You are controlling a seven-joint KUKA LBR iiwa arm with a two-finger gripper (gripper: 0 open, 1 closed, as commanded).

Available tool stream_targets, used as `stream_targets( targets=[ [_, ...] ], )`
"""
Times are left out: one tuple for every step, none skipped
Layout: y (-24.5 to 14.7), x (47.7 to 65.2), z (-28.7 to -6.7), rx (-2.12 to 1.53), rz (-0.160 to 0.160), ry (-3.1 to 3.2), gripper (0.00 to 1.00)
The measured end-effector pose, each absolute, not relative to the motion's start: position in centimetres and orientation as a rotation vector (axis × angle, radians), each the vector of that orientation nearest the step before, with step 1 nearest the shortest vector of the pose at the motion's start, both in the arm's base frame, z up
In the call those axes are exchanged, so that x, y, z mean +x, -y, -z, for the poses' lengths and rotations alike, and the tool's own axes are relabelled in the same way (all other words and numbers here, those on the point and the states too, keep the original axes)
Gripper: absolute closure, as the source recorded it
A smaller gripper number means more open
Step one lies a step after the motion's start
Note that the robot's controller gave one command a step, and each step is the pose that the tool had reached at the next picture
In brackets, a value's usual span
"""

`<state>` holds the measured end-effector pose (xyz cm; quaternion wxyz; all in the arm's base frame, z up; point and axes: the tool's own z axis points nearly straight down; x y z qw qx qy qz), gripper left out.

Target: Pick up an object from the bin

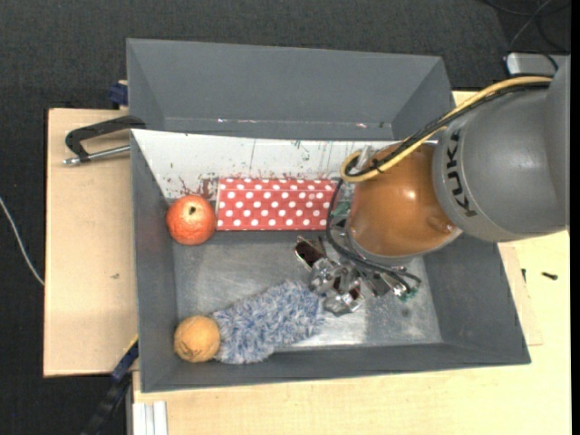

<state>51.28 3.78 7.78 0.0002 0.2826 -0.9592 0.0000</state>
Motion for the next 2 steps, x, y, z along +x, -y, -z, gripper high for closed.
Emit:
stream_targets(
  targets=[
    [-3.8,51.1,-9.7,0.887,0.003,3.009,1.0],
    [-3.9,51.3,-11.8,0.889,0.0,3.018,1.0]
  ],
)
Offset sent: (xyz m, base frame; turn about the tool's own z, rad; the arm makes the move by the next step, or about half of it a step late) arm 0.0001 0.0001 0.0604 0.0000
